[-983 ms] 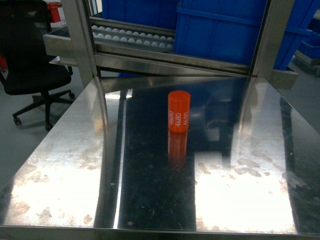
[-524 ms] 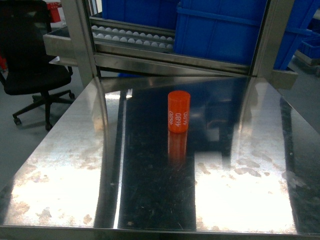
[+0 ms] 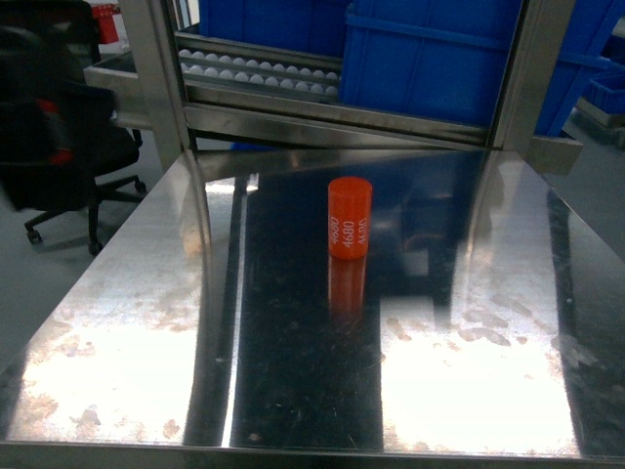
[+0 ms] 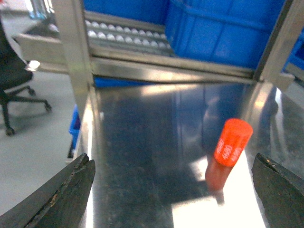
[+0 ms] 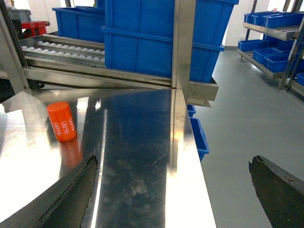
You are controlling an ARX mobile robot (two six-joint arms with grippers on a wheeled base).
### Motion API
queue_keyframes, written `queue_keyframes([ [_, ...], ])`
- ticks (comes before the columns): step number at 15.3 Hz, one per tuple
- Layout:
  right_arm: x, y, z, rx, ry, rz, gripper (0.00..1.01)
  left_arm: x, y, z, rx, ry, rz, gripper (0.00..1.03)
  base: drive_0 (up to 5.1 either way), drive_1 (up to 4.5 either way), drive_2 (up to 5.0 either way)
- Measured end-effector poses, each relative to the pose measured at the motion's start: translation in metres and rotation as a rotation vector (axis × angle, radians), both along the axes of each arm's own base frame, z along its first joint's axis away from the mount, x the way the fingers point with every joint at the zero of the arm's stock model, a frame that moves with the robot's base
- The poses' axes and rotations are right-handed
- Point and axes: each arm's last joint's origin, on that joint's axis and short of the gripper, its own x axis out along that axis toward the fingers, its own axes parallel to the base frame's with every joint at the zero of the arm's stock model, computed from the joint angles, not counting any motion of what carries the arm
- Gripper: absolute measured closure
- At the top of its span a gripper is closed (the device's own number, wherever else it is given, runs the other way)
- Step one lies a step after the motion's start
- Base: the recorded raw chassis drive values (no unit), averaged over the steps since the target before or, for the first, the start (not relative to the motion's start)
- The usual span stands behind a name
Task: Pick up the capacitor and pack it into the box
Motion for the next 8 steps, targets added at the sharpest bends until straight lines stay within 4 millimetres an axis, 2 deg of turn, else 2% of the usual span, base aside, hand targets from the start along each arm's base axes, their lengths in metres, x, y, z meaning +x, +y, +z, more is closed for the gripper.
queue_keyframes([
  [2, 0.0, 0.0, 0.0, 0.0, 0.0, 0.0, 0.03, 0.055, -0.02, -0.01, 0.026, 0.156, -0.103, 0.05, 0.0, 0.0, 0.0],
  [3, 0.0, 0.0, 0.0, 0.0, 0.0, 0.0, 0.03, 0.076, -0.028, -0.005, 0.028, 0.2, -0.157, 0.05, 0.0, 0.0, 0.0],
  [5, 0.0, 0.0, 0.0, 0.0, 0.0, 0.0, 0.03, 0.121, -0.044, 0.026, 0.054, 0.259, -0.299, 0.05, 0.0, 0.0, 0.0],
  [6, 0.0, 0.0, 0.0, 0.0, 0.0, 0.0, 0.03, 0.137, -0.048, 0.036, 0.063, 0.272, -0.342, 0.05, 0.0, 0.0, 0.0],
  [8, 0.0, 0.0, 0.0, 0.0, 0.0, 0.0, 0.03, 0.169, -0.056, 0.046, 0.083, 0.321, -0.461, 0.05, 0.0, 0.0, 0.0],
])
